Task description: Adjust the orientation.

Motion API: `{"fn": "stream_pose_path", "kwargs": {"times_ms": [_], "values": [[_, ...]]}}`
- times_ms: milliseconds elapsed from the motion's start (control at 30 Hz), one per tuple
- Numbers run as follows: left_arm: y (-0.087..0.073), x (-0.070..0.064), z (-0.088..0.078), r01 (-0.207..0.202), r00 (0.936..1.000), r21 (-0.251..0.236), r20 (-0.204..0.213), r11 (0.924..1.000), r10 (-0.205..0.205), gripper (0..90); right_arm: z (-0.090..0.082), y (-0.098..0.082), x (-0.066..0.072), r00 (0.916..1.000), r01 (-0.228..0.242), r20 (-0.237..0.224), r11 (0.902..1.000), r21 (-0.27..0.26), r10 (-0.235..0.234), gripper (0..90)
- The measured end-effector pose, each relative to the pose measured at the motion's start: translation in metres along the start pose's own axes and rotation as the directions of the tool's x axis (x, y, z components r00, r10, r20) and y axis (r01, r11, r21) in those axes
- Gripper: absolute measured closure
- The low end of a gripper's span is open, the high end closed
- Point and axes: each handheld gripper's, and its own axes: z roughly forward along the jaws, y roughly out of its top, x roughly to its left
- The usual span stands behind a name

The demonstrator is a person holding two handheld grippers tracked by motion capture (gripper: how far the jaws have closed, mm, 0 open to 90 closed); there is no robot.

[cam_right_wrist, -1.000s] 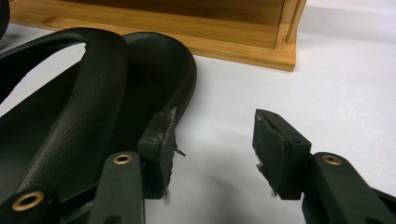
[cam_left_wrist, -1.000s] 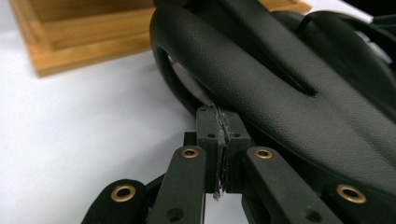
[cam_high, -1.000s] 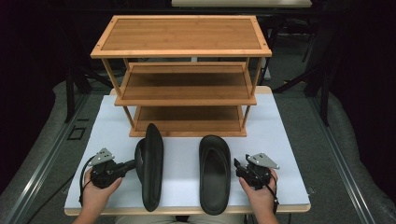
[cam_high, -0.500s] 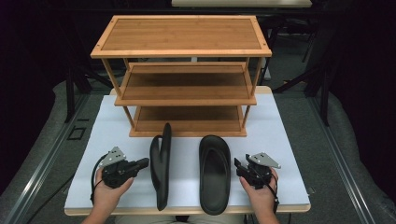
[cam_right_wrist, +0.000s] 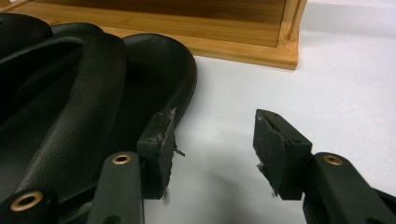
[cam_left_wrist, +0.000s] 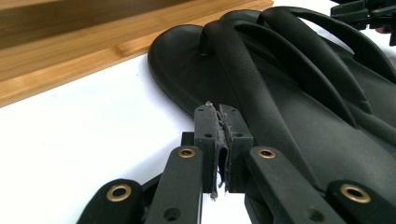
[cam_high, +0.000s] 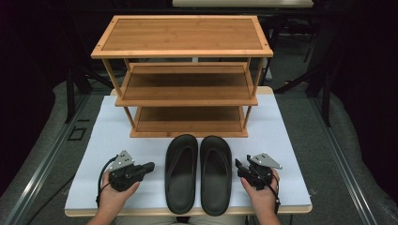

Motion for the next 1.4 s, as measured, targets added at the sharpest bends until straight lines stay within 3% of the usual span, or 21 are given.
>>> {"fn": "stream_pose_path", "kwargs": {"times_ms": [33,67,100,267,467,567,833,1067,1100,1233,1400], "values": [[0.000,0.000,0.000,0.003,1.0000,0.001,-0.002,1.0000,-0.003,83.2,0.000,0.000,0.000,1.0000,0.000,-0.001,1.0000,0.007,0.000,48.3],[-0.001,-0.001,0.000,0.010,0.9999,-0.002,0.003,0.9999,-0.010,74.2,-0.001,0.000,0.000,1.0000,-0.002,0.001,1.0000,0.006,0.002,48.3],[-0.002,-0.002,0.000,0.014,0.9999,-0.008,0.010,0.9999,-0.014,74.2,-0.001,0.000,0.000,1.0000,-0.002,0.001,1.0000,0.006,0.002,48.3],[-0.007,-0.007,0.001,0.014,0.9997,-0.009,0.020,0.9999,-0.014,57.2,-0.001,0.000,-0.001,1.0000,-0.005,-0.003,1.0000,-0.002,0.005,48.3],[-0.012,-0.012,0.004,0.030,0.9989,-0.011,0.038,0.9995,-0.029,48.1,-0.002,0.000,-0.002,1.0000,-0.005,-0.003,1.0000,-0.005,0.005,48.3],[-0.012,-0.015,0.006,0.052,0.9962,-0.021,0.071,0.9984,-0.050,46.5,-0.002,0.000,-0.002,1.0000,-0.005,-0.003,1.0000,-0.004,0.005,48.3],[-0.006,-0.024,0.023,0.046,0.9941,-0.014,0.099,0.9988,-0.045,45.1,-0.001,0.000,0.000,1.0000,-0.004,-0.002,0.9999,-0.015,0.004,48.2],[0.002,-0.031,0.051,0.063,0.9919,0.040,0.108,0.9972,-0.067,46.6,-0.003,0.000,0.001,1.0000,-0.008,0.005,0.9999,-0.009,0.009,48.1],[0.001,-0.031,0.051,0.052,0.9934,0.044,0.100,0.9977,-0.056,46.6,-0.003,0.000,0.001,1.0000,-0.008,0.005,0.9999,-0.009,0.009,48.1],[-0.003,-0.027,0.050,0.079,0.9896,0.031,0.118,0.9964,-0.082,49.3,-0.002,-0.001,-0.002,0.9999,-0.014,-0.005,0.9999,-0.006,0.014,48.1],[-0.004,-0.026,0.051,0.068,0.9906,0.034,0.117,0.9971,-0.071,52.6,0.000,-0.001,0.000,0.9998,-0.013,-0.016,0.9997,-0.018,0.013,48.0]]}}
